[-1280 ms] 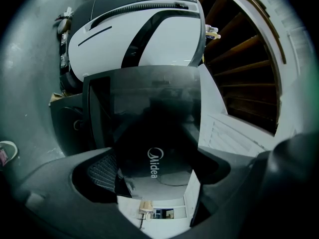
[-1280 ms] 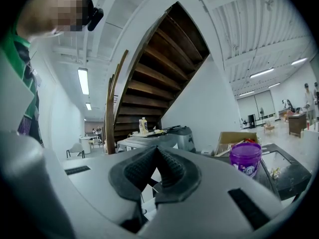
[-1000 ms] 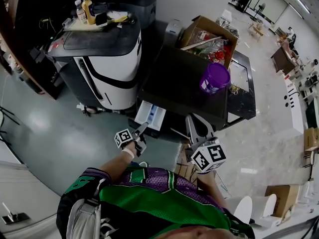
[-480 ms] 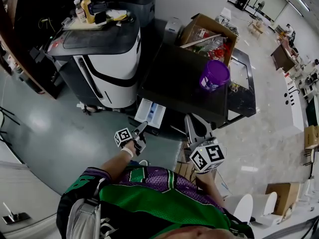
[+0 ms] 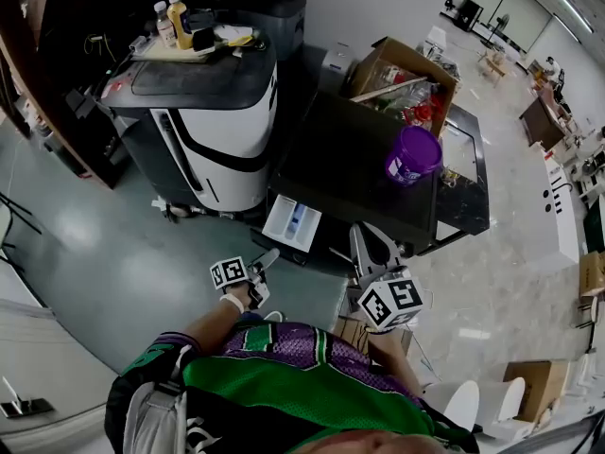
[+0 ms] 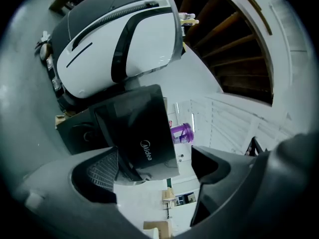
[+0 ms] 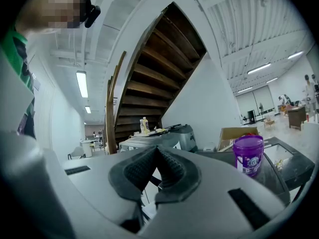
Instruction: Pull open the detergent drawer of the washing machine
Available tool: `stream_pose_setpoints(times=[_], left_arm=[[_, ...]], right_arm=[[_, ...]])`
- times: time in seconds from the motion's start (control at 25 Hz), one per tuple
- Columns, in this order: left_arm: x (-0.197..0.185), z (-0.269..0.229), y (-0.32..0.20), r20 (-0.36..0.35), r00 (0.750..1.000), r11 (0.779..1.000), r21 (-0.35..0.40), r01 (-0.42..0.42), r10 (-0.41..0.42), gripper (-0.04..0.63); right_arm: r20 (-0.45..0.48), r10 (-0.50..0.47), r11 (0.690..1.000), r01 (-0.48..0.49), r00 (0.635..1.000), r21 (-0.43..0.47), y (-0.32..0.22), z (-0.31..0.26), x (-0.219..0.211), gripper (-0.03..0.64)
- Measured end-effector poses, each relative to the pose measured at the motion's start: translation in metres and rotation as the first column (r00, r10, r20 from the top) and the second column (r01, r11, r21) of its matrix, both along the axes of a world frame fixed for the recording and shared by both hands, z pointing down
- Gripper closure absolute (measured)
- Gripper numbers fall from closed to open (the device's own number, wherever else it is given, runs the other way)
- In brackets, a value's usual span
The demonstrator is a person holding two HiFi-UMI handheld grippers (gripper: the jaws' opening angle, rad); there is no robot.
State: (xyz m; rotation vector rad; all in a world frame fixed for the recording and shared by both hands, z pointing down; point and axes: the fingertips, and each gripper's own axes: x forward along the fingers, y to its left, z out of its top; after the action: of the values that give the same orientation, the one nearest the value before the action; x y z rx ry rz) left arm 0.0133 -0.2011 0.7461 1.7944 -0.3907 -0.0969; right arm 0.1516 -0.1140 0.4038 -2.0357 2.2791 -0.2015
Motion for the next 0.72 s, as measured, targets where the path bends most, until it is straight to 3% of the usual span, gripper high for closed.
stream_pose_setpoints(times=[0.2,0.32,0.6,0.72], left_arm=[[-0.015,-0.026,-0.012,0.058,0.998,0.989,0.147,0.005,-0.013,0.147],[-0.019,-0.056,-0.022,0.077,0.997,0.967,0.254,-0.005,-0.015,0.147],[-0.018,-0.128,-0.036,0.153,0.988,0.867,0.493,-0.074,-0.002,0.147],[-0.011,-0.158,-0.034,0.17,0.985,0.805,0.588,-0.077,-0.03,0.147]], right_arm=[[0.003,-0.016,1.0,0.016,1.0,-0.007,-0.01,0.001,-0.009,0.615],[0.007,-0.02,1.0,0.02,1.0,-0.008,-0.017,0.0,-0.008,0.615],[0.009,-0.032,0.999,0.032,0.999,0.007,-0.025,-0.017,-0.001,0.615],[0.001,-0.045,0.999,0.045,0.999,0.016,-0.022,-0.023,0.008,0.615]])
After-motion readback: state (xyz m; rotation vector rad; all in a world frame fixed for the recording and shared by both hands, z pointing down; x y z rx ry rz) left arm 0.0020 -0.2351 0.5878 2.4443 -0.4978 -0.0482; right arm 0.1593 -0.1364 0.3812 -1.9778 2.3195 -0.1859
